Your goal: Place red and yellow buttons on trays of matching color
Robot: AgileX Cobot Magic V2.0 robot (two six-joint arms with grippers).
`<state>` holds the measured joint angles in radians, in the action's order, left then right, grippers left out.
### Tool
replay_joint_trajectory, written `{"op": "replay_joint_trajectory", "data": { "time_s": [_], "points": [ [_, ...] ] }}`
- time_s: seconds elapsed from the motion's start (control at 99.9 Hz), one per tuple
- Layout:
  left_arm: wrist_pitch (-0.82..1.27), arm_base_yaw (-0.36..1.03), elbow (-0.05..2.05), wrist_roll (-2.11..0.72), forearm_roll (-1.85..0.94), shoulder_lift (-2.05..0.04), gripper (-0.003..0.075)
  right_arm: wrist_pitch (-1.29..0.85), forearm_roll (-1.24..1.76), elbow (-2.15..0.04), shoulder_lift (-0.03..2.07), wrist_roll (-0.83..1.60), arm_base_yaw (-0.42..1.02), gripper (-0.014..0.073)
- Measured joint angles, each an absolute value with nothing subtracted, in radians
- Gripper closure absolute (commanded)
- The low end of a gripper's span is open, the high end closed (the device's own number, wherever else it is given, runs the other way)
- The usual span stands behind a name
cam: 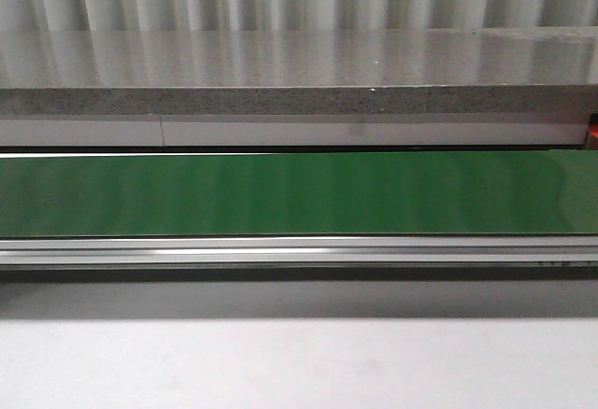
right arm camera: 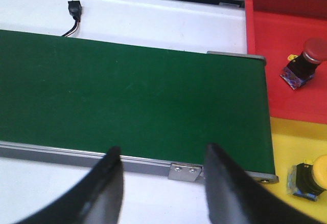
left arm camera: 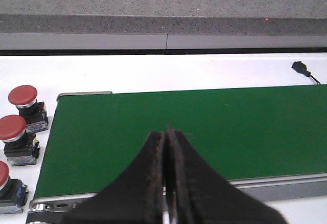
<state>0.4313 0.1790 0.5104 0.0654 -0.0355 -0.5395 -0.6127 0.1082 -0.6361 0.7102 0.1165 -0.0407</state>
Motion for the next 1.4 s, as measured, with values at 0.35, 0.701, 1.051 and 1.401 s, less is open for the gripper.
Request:
{"op": "replay_joint_trajectory", "data": {
  "time_s": [0.35, 0.701, 1.051, 1.401],
  "points": [
    [0.431, 0.179, 0.510, 0.065, -0.036, -0.540, 0.0731, -0.607, 0.108, -0.632, 0.695, 0.117, -0.041, 0.0661],
    [0.431, 0.179, 0.510, 0.065, -0.036, -0.540, 0.0046, -0.605, 0.108, -0.632, 0.695, 0.117, -0.041, 0.0661],
    [0.440, 0.172, 0.515, 0.157, -0.026, -0.540, 0.0071, -0.604, 0.108, -0.632, 0.695, 0.117, -0.041, 0.0661],
    [0.540, -0.105, 0.652, 0.495, 0.126, -0.662, 0.0071, -0.604, 0.108, -0.632, 0.695, 0.117, -0.041, 0.0661]
  ]
}}
